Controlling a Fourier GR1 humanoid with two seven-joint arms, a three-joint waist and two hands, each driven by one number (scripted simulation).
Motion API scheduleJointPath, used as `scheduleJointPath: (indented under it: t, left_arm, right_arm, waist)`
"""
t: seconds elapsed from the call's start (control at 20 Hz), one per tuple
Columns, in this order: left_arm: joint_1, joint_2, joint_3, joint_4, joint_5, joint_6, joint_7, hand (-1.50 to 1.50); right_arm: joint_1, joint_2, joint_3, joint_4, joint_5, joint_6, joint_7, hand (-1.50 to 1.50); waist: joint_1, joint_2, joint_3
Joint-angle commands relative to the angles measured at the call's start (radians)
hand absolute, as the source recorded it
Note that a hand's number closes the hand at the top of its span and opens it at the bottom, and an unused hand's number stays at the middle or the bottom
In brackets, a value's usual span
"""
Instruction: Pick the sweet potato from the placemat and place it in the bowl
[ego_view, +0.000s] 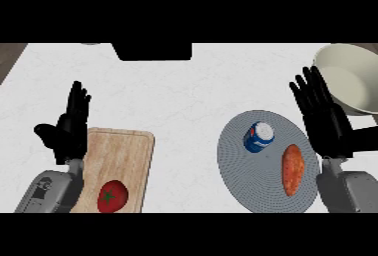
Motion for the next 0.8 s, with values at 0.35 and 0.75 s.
scheduleJointPath:
  t: [0.35,0.75]
  left_arm:
    - [0.041,-0.038,-0.112,-0.066,0.091,-0.197,0.079,0.0]
    - [0.058,-0.006,-0.164,-0.148,0.148,-0.331,0.157,0.0]
  right_arm:
    - [0.343,-0.264,-0.144,0.079,0.466,-0.432,0.114,1.5]
    - [0.543,-0.141,0.176,-0.248,0.89,-0.642,0.213,-1.5]
  waist:
    - [-0.141,0.001,-0.007]
    - [0.001,0.0,0.003]
